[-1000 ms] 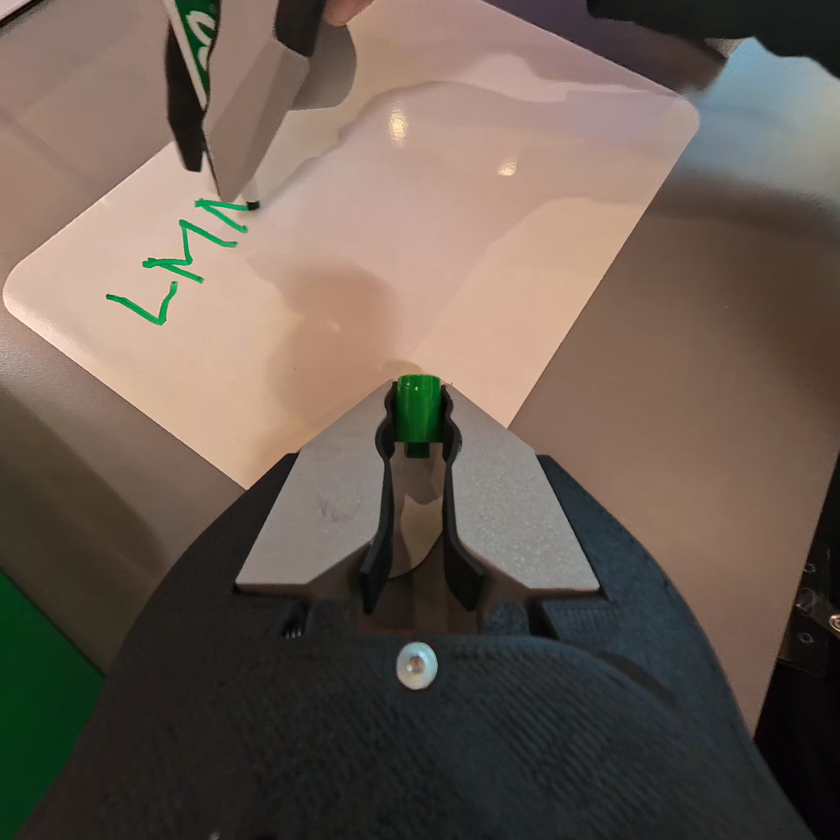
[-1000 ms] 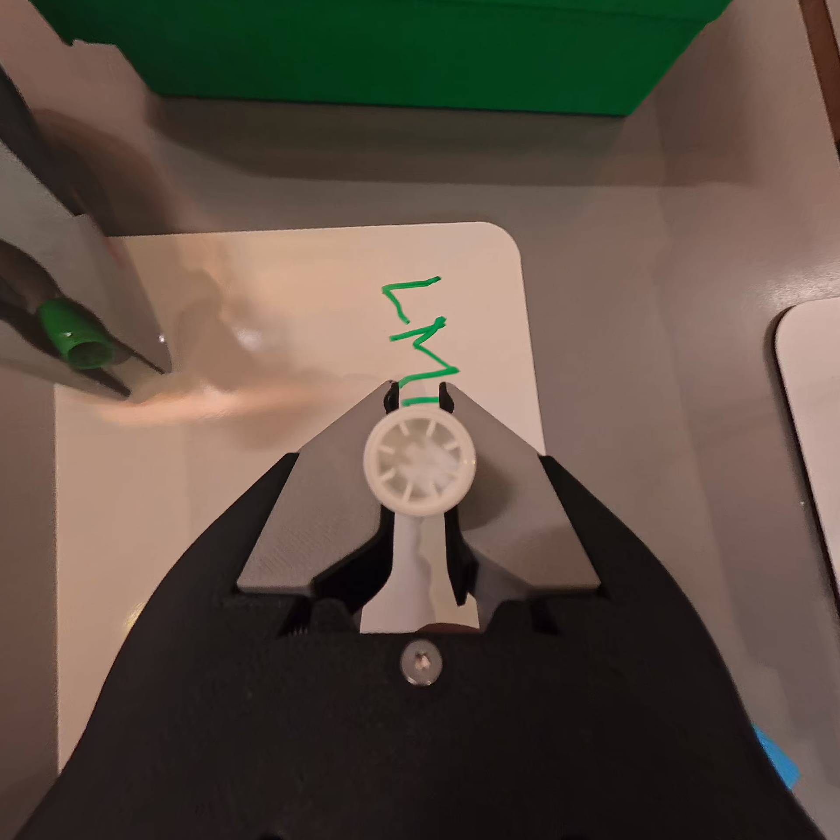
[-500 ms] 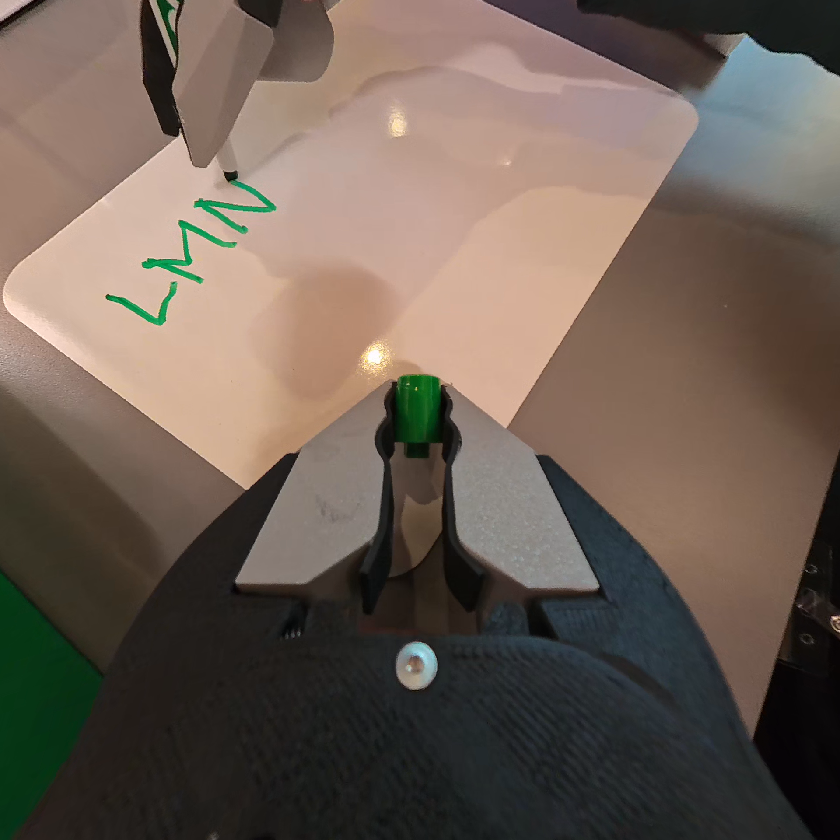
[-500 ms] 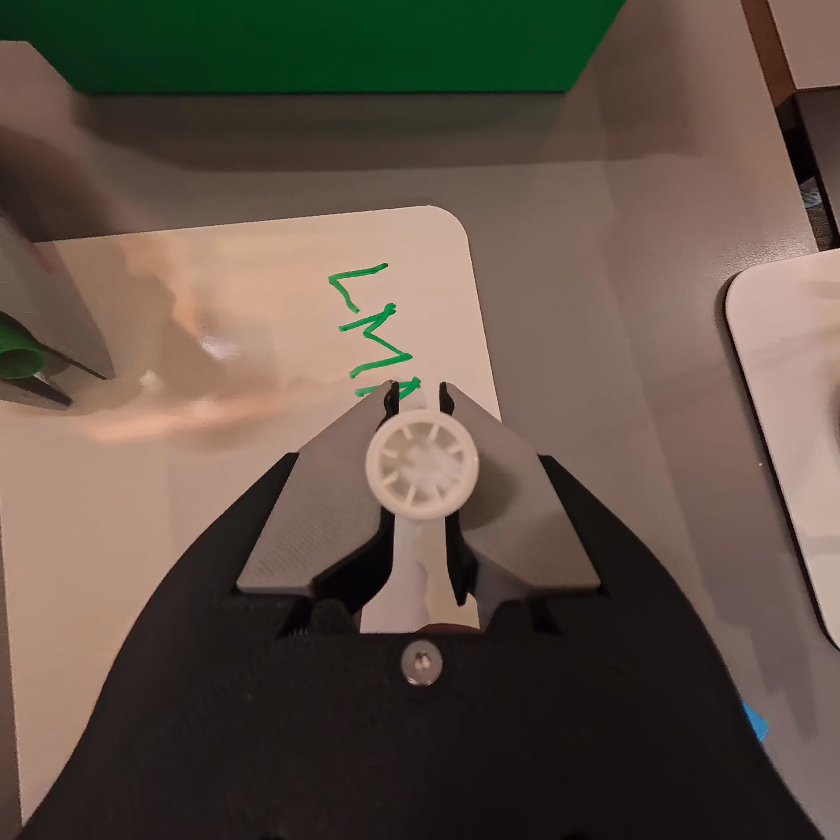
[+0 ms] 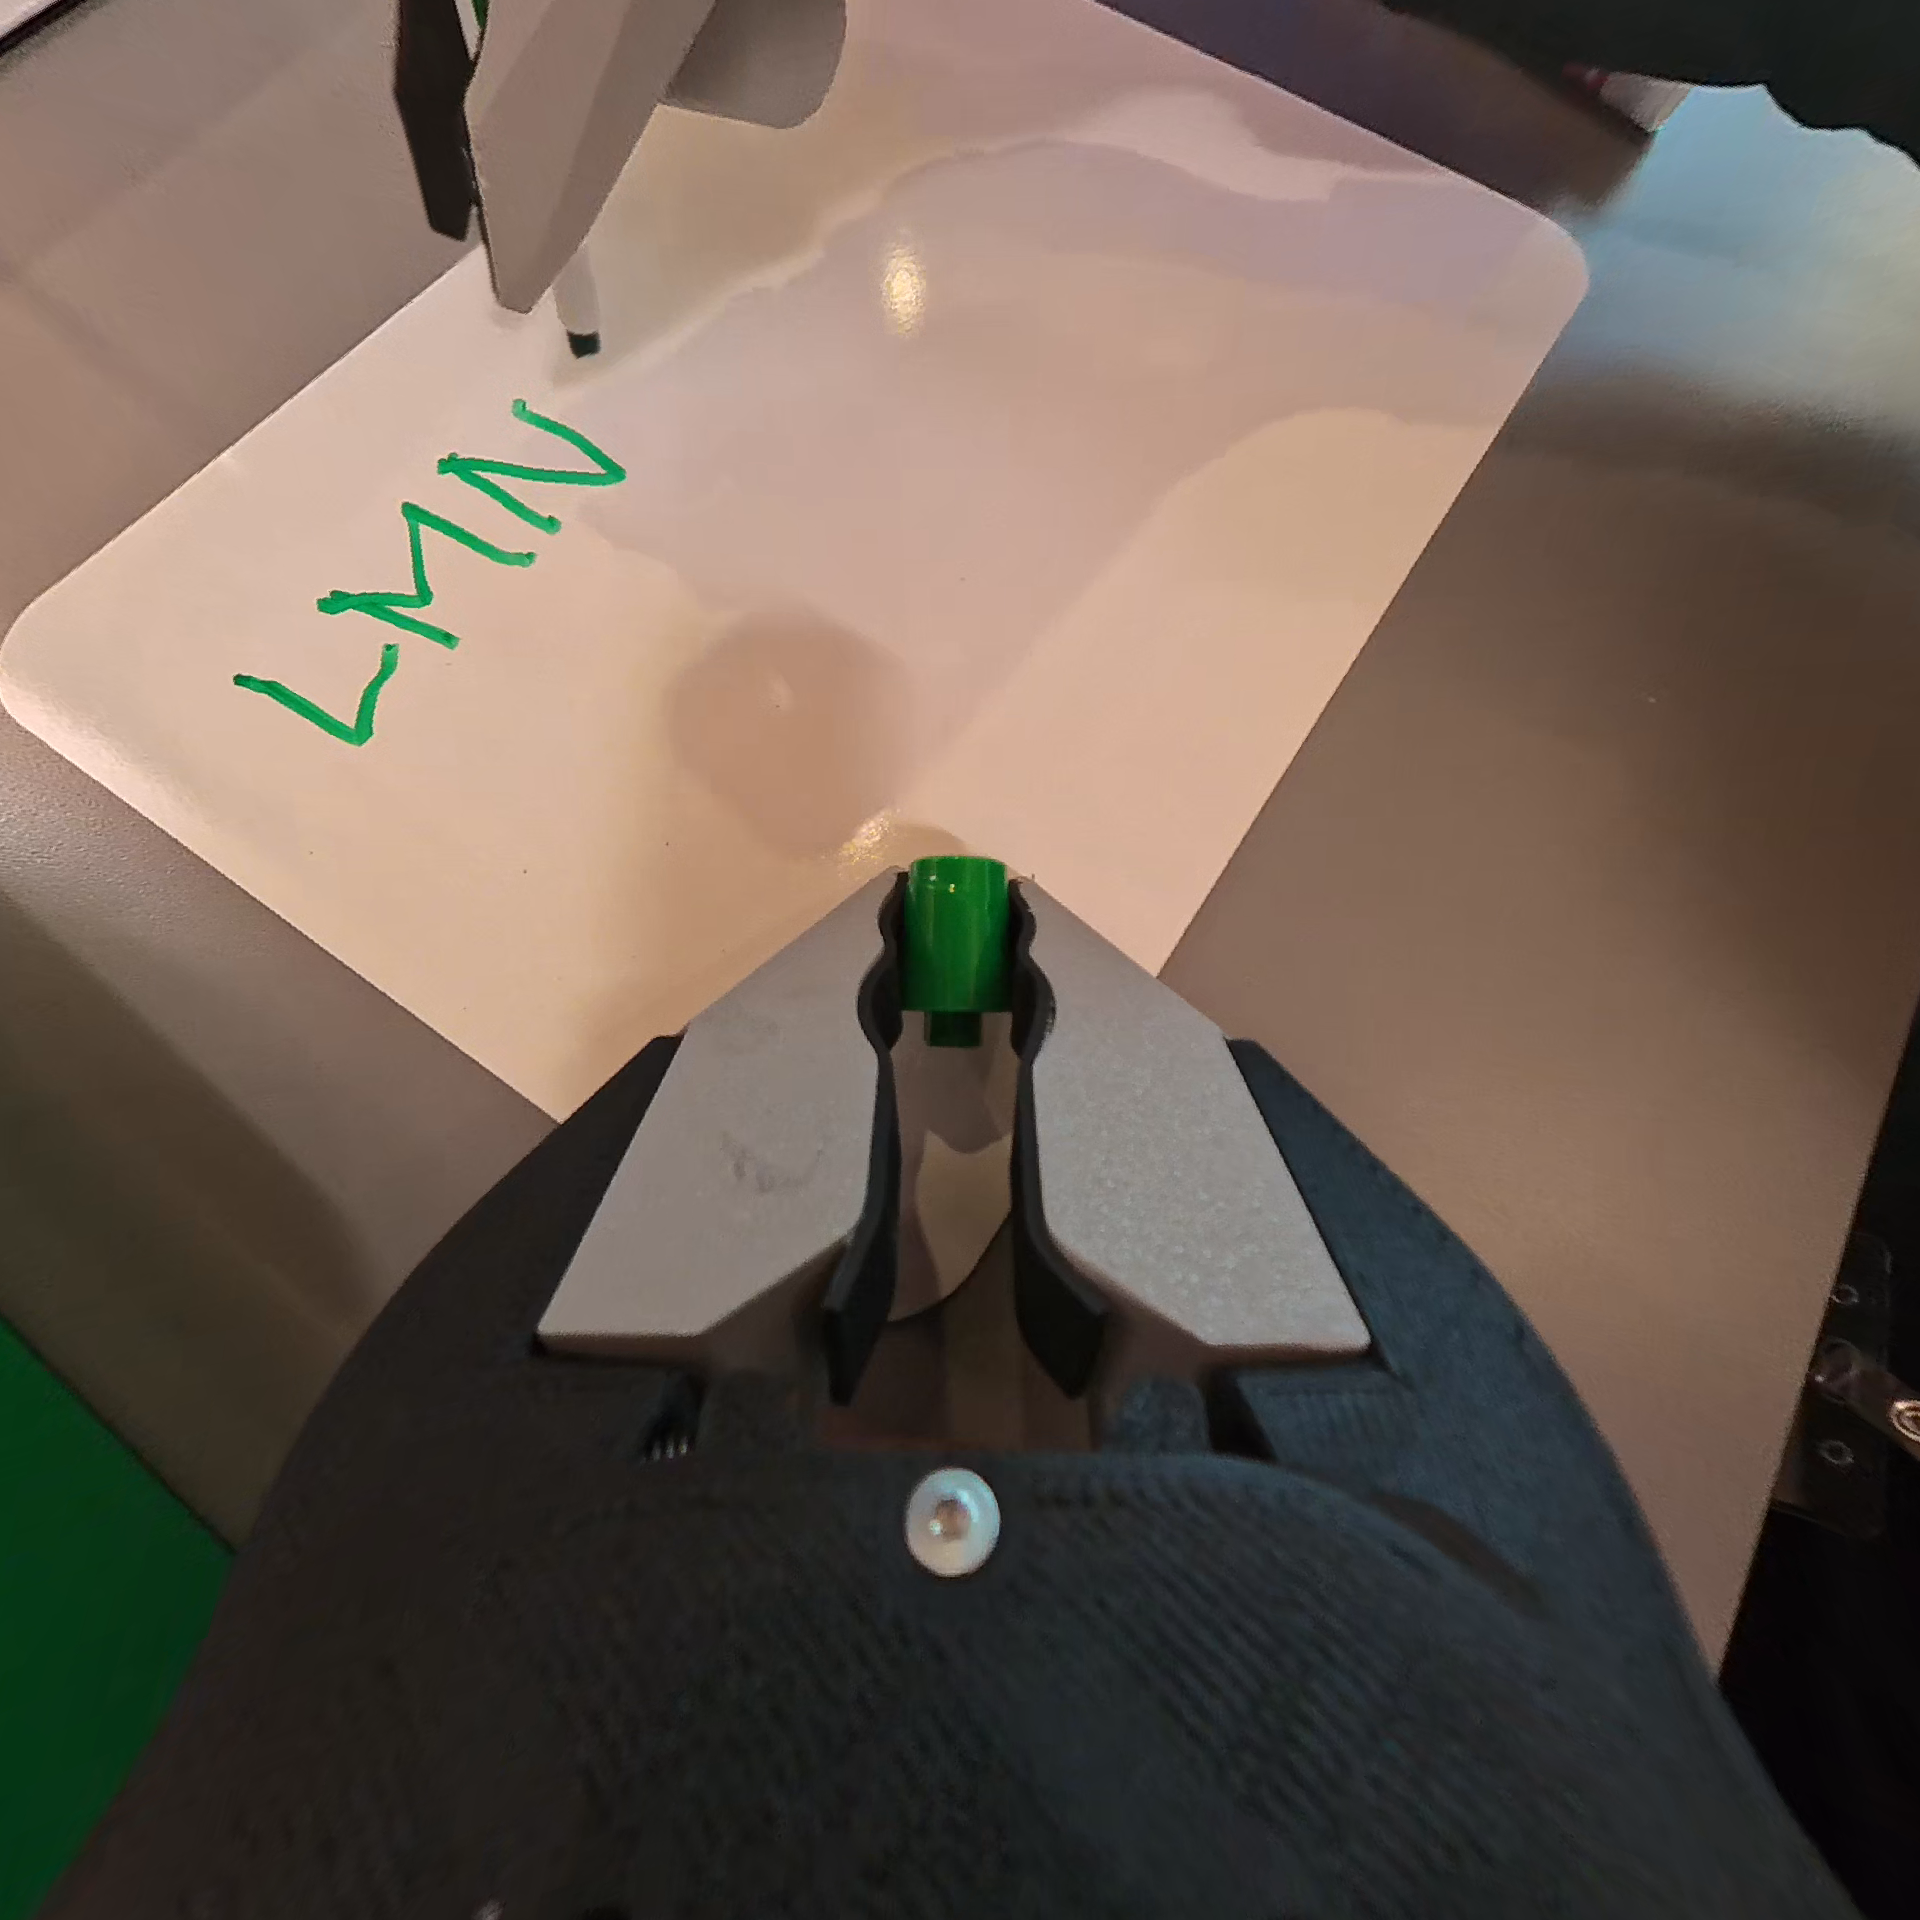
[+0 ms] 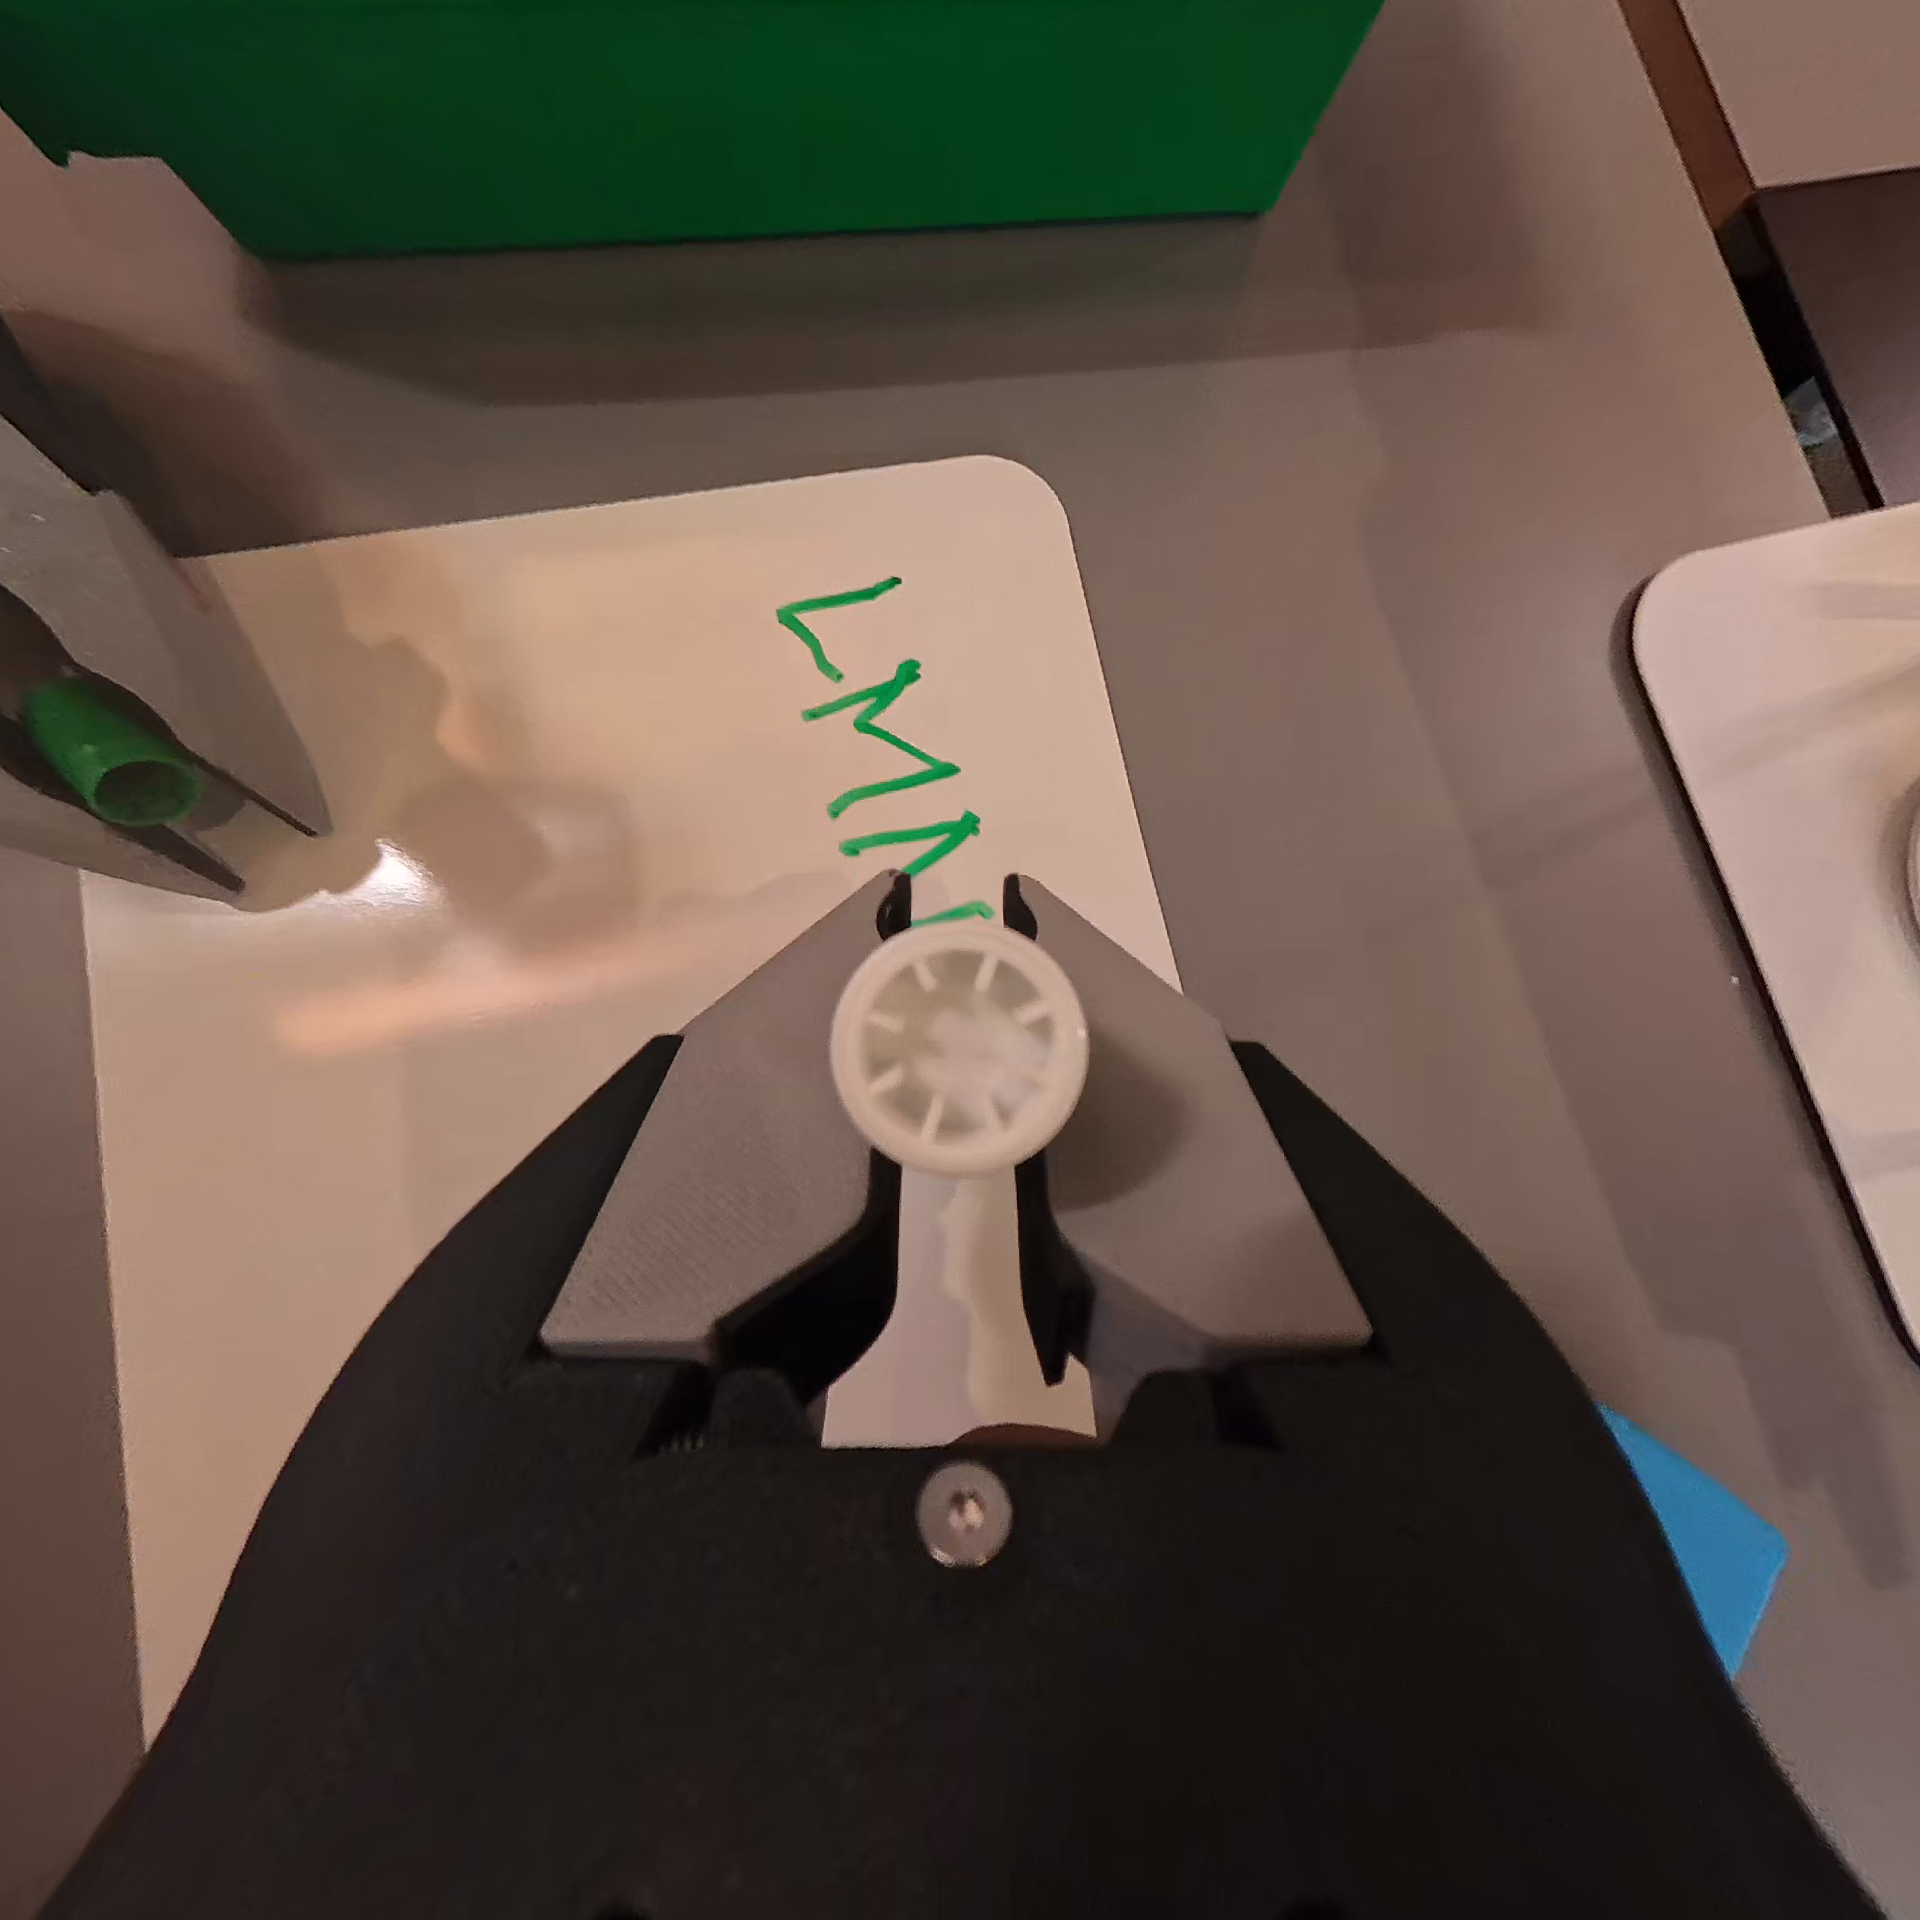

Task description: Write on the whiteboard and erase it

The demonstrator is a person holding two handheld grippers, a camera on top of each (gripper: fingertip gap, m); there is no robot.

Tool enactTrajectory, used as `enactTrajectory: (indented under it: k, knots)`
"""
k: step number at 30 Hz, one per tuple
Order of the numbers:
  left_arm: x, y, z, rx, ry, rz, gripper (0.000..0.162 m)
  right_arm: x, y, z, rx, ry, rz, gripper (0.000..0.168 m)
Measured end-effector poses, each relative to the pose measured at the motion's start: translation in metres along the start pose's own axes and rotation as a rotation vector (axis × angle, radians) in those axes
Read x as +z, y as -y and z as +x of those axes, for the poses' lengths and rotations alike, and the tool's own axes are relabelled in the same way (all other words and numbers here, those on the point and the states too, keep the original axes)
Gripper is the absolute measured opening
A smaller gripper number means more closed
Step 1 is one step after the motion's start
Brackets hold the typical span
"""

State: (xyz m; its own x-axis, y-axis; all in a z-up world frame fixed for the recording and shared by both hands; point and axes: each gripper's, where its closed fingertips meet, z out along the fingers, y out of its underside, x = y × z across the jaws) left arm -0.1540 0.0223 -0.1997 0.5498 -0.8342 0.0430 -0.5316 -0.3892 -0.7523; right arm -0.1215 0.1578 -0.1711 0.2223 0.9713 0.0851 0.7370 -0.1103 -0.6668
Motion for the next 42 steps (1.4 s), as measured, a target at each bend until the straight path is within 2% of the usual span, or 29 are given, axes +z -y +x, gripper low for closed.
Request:
enactTrajectory:
  k: [13,27,35,42]
  knots:
    - [0.0,0.0,0.0,0.002,0.002,0.0,0.015,0.004,-0.006,0.011,0.043,-0.032,-0.012,0.014]
    - [0.0,0.0,0.0,0.005,0.003,-0.001,0.015,-0.002,-0.013,-0.018,-0.001,0.081,-0.047,0.015]
    - [0.0,0.0,0.0,0.005,0.004,-0.001,0.015,-0.005,-0.021,0.016,0.06,-0.045,-0.06,0.014]
    - [0.0,0.0,0.0,0.002,0.001,0.0,0.015,0.005,-0.008,0.009,0.056,-0.018,-0.014,0.014]
